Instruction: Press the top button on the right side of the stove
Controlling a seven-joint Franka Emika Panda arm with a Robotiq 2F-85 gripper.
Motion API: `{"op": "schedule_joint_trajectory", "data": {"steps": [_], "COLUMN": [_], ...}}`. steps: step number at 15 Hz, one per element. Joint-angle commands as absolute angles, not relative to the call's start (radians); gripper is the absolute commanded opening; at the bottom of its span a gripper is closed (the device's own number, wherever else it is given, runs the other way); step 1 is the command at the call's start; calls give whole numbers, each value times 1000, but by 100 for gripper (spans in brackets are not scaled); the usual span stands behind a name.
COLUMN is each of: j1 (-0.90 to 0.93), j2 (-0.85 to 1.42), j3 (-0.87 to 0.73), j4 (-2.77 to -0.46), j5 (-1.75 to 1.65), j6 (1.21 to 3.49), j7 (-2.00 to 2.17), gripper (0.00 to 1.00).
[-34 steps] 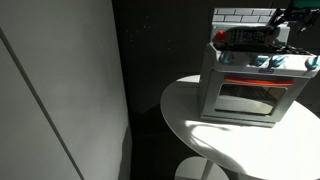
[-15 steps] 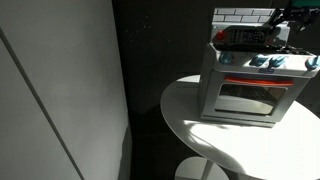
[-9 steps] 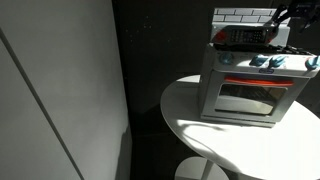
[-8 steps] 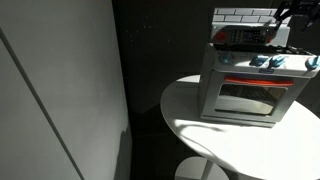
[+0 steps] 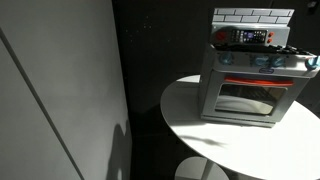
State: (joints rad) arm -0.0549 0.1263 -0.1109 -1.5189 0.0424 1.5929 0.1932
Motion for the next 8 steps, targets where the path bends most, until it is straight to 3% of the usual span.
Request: {"op": "schedule_joint_trajectory", "data": {"steps": [1,8], "j1": [-70,-68], "j2": [23,-179], "j3": [-103,-94], "j4": [-1570,-1705], "j5": [32,-34], "j6": [1451,1309], "j7": [132,108], "gripper": [100,100]}}
